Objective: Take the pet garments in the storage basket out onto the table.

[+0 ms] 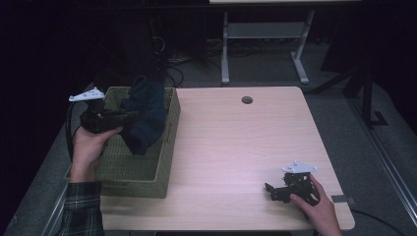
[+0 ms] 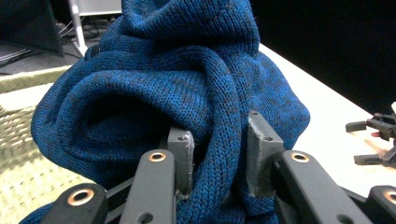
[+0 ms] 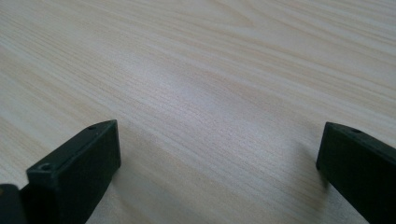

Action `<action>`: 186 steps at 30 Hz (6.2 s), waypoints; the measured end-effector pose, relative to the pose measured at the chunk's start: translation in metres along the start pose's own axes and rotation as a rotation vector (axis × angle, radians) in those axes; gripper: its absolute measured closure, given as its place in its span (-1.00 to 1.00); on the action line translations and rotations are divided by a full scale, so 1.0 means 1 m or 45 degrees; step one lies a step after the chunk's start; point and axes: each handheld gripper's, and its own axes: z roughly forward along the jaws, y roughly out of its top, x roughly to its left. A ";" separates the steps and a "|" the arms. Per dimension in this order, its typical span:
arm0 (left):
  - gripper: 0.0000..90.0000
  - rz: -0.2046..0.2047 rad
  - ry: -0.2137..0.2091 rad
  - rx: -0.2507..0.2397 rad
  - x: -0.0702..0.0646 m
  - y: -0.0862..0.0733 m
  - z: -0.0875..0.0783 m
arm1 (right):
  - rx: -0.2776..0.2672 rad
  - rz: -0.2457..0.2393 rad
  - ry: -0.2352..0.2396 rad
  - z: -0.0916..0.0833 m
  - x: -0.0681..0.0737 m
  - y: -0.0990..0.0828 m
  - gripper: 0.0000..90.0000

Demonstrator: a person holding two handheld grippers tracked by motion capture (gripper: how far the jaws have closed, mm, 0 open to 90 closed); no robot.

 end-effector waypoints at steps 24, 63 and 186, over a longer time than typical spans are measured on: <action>0.50 0.111 -0.170 -0.027 -0.052 0.042 0.048 | -0.001 0.005 0.002 0.000 0.000 0.000 -1.00; 0.50 0.267 -0.332 0.102 -0.140 0.043 0.177 | 0.000 0.003 -0.002 0.000 0.000 0.000 -1.00; -0.71 0.274 -0.074 0.362 -0.153 -0.136 0.185 | 0.001 0.002 -0.001 0.000 0.000 0.000 -1.00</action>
